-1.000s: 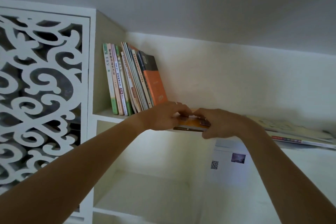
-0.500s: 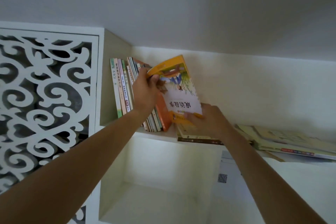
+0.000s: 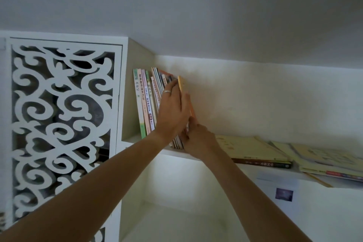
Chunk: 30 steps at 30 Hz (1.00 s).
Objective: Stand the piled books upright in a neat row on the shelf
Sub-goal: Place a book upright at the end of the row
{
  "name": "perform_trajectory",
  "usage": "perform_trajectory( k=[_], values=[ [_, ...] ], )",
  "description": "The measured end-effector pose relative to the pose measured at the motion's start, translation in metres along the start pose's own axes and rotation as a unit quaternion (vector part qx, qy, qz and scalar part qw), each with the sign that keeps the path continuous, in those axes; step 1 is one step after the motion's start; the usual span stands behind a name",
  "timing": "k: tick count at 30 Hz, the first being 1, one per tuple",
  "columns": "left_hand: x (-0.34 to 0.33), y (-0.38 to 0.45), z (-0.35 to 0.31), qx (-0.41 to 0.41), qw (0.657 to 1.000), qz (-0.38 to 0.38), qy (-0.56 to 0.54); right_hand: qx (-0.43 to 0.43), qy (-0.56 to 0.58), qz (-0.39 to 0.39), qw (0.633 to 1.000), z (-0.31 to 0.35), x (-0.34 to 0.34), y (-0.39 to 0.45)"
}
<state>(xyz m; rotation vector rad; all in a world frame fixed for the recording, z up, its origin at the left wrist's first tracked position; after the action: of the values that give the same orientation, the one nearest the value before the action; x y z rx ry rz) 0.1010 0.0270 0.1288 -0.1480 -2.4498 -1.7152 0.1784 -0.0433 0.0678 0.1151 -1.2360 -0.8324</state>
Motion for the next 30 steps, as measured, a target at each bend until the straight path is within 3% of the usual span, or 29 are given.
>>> perform_trajectory(
  k=[3,5,7,10,12,17,20,23,30],
  values=[
    [-0.001,-0.004,0.004,-0.067,0.987,0.000,0.146,-0.036,-0.017,0.079,0.996,-0.009,-0.011,0.007],
    [0.000,-0.011,0.001,-0.118,0.953,-0.023,0.280,-0.057,-0.007,0.137,0.989,-0.021,-0.017,0.014],
    [-0.005,-0.020,0.000,-0.207,0.925,-0.003,0.318,-0.059,0.035,0.181,0.981,-0.030,-0.020,0.018],
    [-0.039,-0.045,0.008,-0.395,0.815,0.135,0.403,-0.052,0.033,0.222,0.973,-0.034,-0.014,0.012],
    [-0.052,-0.048,0.014,-0.393,0.776,0.175,0.461,-0.048,0.014,0.232,0.971,-0.039,-0.009,0.007],
    [-0.073,-0.037,0.002,-0.268,0.774,0.196,0.539,-0.047,-0.074,0.300,0.950,-0.069,0.007,-0.009],
    [-0.077,-0.038,0.000,-0.254,0.774,0.179,0.551,-0.083,-0.141,0.337,0.927,-0.102,0.044,-0.034],
    [-0.075,-0.041,-0.001,-0.273,0.775,0.165,0.546,-0.078,-0.182,0.251,0.948,-0.134,0.076,-0.040],
    [-0.065,-0.047,0.001,-0.307,0.787,0.142,0.516,0.060,-0.003,0.078,0.995,-0.133,0.101,-0.041]
  ],
)
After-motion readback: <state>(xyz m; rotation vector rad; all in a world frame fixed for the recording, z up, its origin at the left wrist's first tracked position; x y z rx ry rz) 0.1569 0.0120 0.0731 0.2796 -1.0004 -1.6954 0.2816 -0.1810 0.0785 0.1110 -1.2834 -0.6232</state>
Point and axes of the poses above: each hand's wrist, its own y-axis towards the middle knuckle, its own x-axis out of the back of the hand, z = x × y, the point moved 7 cm from there along y, towards the middle knuckle, and after that the axes turned 10 degrees about y, right-handed, at the moved point
